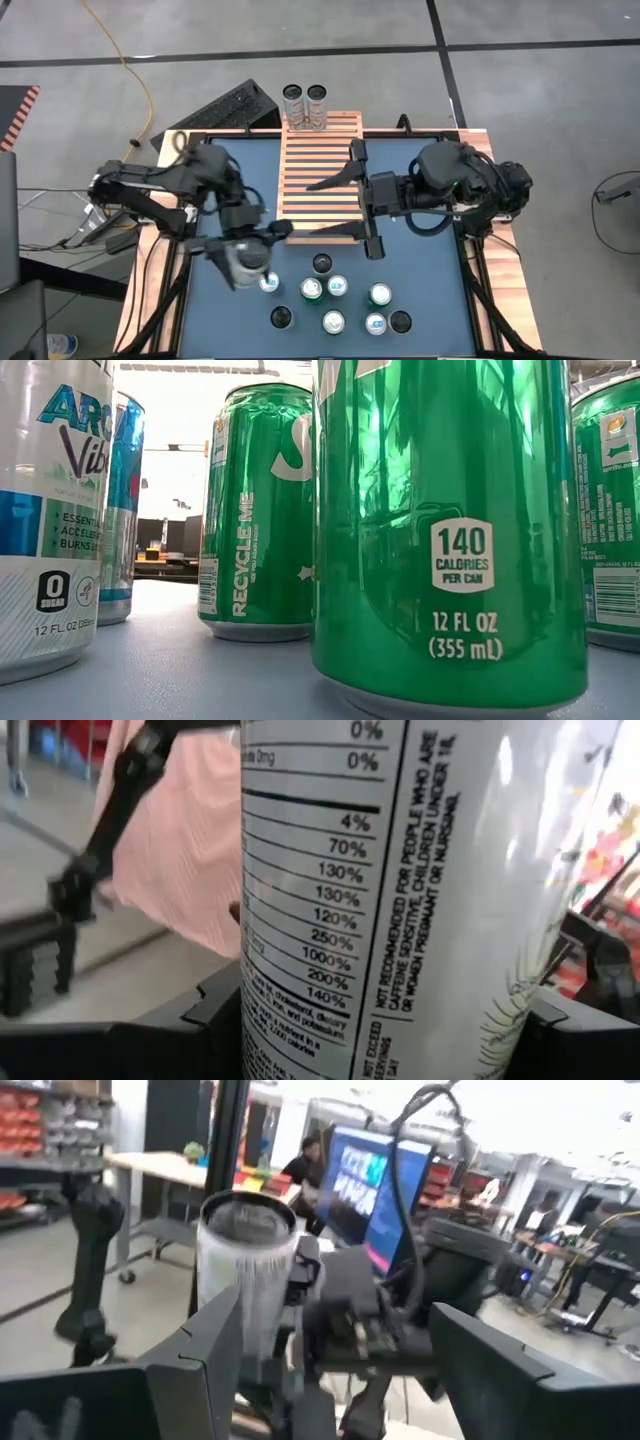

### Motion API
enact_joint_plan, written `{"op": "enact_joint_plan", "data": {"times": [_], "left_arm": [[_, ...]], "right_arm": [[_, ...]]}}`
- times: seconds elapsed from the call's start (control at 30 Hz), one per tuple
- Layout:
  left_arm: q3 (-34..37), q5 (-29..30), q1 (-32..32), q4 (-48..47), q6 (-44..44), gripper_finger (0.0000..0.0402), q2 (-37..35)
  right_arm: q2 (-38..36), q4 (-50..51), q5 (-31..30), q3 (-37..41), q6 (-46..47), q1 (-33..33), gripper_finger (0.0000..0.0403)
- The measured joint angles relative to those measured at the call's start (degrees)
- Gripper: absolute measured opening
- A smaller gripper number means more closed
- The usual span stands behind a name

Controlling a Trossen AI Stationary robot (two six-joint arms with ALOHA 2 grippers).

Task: Place canned beverage on shelf
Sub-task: Put the white yellow soda can on the shelf aligned with the other white yellow soda can

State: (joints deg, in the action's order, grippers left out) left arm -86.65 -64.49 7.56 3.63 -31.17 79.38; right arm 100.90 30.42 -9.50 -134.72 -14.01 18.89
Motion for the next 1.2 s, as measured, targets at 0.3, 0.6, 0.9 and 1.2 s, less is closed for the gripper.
{"op": "enact_joint_plan", "data": {"times": [0.3,0.6,0.9,1.2], "left_arm": [[0.0,-5.34,-2.45,-4.26,-3.46,0.0247,6.79],[0.04,-7.28,-7.3,-10.9,-3.0,0.0247,9.77],[0.04,-5.64,-8.91,-15.7,-2.01,0.0247,9.83],[0.04,-5.16,-8.87,-18.05,-1.27,0.0248,9.83]], "right_arm": [[0.4,10.87,-5.1,0.02,5.01,3.25,0.0311],[0.05,21.62,-11.91,0.02,13.09,8.92,0.0334],[0.56,26.26,-16.92,0.02,15.55,10.32,0.0337],[1.65,27.28,-15.51,0.1,13.57,7.72,0.0337]]}}
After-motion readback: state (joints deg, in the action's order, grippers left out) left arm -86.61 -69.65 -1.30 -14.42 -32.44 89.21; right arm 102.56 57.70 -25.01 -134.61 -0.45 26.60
